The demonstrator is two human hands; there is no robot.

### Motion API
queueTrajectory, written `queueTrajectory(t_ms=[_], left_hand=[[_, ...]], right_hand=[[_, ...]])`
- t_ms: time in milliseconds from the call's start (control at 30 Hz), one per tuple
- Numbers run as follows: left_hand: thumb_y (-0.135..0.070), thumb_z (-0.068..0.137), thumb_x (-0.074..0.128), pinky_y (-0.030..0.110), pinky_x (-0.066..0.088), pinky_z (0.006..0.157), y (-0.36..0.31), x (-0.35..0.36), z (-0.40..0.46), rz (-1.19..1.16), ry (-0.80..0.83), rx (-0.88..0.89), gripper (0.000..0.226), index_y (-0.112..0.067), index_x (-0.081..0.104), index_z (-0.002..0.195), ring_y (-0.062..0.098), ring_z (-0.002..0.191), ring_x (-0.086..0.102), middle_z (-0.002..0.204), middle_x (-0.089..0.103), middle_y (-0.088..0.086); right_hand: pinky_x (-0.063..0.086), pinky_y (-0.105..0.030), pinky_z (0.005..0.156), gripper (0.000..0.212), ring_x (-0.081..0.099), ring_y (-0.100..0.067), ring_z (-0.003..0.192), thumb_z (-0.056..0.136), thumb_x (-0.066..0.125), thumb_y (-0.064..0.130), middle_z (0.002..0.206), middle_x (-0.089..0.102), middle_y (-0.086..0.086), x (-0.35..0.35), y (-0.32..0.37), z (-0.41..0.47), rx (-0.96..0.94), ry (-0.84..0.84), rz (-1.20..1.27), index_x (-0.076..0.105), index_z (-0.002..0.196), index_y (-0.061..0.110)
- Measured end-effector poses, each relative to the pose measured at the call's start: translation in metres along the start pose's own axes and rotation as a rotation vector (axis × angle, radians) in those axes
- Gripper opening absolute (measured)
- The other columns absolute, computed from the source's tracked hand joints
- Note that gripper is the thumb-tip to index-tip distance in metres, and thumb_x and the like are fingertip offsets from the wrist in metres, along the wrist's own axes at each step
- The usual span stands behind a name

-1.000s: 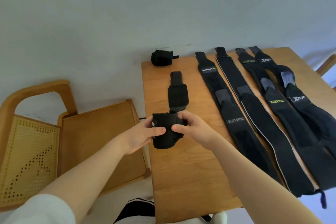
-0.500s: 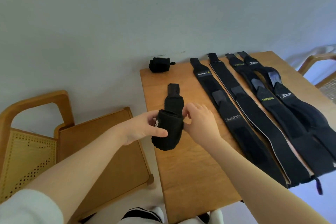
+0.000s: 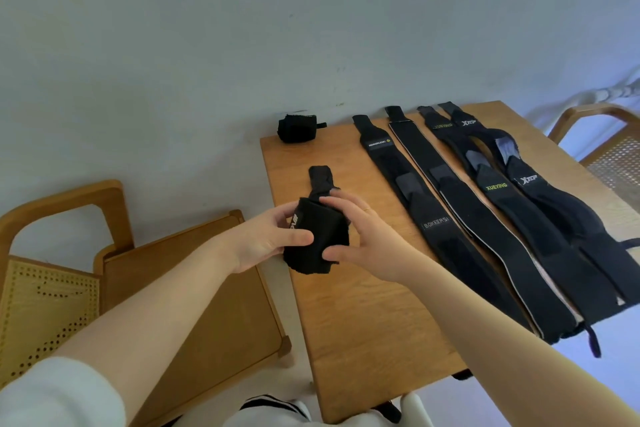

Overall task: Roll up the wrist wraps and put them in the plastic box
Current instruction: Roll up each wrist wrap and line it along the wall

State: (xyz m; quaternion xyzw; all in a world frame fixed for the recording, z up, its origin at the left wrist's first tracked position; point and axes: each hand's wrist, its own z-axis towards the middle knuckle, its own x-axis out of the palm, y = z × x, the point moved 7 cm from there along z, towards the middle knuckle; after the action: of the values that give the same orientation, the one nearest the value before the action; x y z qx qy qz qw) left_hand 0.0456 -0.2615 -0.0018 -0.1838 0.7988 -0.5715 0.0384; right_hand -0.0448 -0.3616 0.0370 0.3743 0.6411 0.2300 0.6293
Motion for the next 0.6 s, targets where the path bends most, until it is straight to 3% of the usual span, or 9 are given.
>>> queueTrajectory(t_ms=[67, 167, 267, 367, 433, 500, 600], left_hand=[[-0.02, 0.077, 0.074, 0.035, 0.054, 0.089, -0.004, 0.005, -0.001, 0.053, 0.083, -0.022, 0.049, -0.025, 0.056, 0.122, 0.023, 0.108, 0.063, 0.116, 0.066, 0.005], [-0.03, 0.063, 0.085, 0.032, 0.054, 0.086, -0.009, 0.012, -0.004, 0.099, 0.193, -0.059, 0.059, -0.025, 0.061, 0.117, 0.025, 0.109, 0.063, 0.115, 0.066, 0.006], [-0.032, 0.063, 0.085, 0.032, 0.054, 0.085, -0.013, 0.01, -0.005, 0.075, 0.239, -0.099, 0.059, -0.023, 0.061, 0.116, 0.027, 0.109, 0.063, 0.113, 0.067, 0.007], [-0.014, 0.082, 0.071, 0.036, 0.055, 0.086, -0.017, 0.003, -0.001, 0.187, 0.1, -0.126, 0.046, -0.018, 0.051, 0.122, 0.024, 0.101, 0.067, 0.11, 0.067, 0.01], [-0.017, 0.081, 0.071, 0.035, 0.055, 0.086, -0.022, -0.005, 0.002, 0.205, -0.078, -0.099, 0.049, -0.019, 0.045, 0.123, 0.021, 0.097, 0.068, 0.11, 0.068, 0.007], [-0.016, 0.078, 0.072, 0.034, 0.055, 0.086, -0.025, -0.008, 0.0, 0.058, -0.188, -0.027, 0.053, -0.02, 0.045, 0.124, 0.02, 0.1, 0.066, 0.113, 0.066, 0.004], [-0.005, 0.077, 0.07, 0.04, 0.054, 0.09, -0.018, 0.0, -0.003, -0.177, -0.291, 0.051, 0.051, -0.018, 0.05, 0.122, 0.025, 0.103, 0.065, 0.116, 0.062, 0.01]], right_hand=[[0.034, -0.032, 0.11, 0.08, 0.042, -0.005, 0.123, 0.078, 0.076, 0.024, 0.135, 0.045, 0.013, 0.002, 0.003, 0.0, -0.003, 0.084, 0.005, 0.031, 0.144, 0.027], [0.04, -0.014, 0.094, 0.086, 0.047, 0.0, 0.115, 0.071, 0.082, 0.022, 0.124, 0.05, 0.016, 0.004, 0.009, -0.001, -0.029, 0.168, -0.004, 0.033, 0.142, 0.029], [0.048, -0.015, 0.087, 0.077, 0.054, -0.001, 0.108, 0.07, 0.083, 0.021, 0.118, 0.056, 0.015, 0.003, 0.015, 0.0, -0.047, 0.126, 0.02, 0.04, 0.133, 0.03], [0.054, -0.024, 0.085, 0.063, 0.059, -0.005, 0.101, 0.07, 0.082, 0.021, 0.109, 0.06, 0.012, 0.001, 0.012, 0.003, 0.018, 0.047, 0.031, 0.047, 0.121, 0.027], [0.055, -0.028, 0.083, 0.057, 0.061, -0.008, 0.1, 0.07, 0.082, 0.024, 0.106, 0.062, 0.012, -0.002, 0.002, 0.006, 0.113, -0.043, 0.049, 0.049, 0.117, 0.026], [0.055, -0.03, 0.078, 0.057, 0.06, -0.009, 0.098, 0.072, 0.08, 0.026, 0.107, 0.062, 0.009, -0.005, -0.01, 0.006, 0.257, -0.133, 0.233, 0.05, 0.121, 0.025], [0.044, -0.019, 0.064, 0.049, 0.056, -0.004, 0.09, 0.078, 0.076, 0.026, 0.103, 0.061, 0.009, -0.007, -0.022, 0.002, 0.406, -0.23, 0.574, 0.051, 0.119, 0.021]])
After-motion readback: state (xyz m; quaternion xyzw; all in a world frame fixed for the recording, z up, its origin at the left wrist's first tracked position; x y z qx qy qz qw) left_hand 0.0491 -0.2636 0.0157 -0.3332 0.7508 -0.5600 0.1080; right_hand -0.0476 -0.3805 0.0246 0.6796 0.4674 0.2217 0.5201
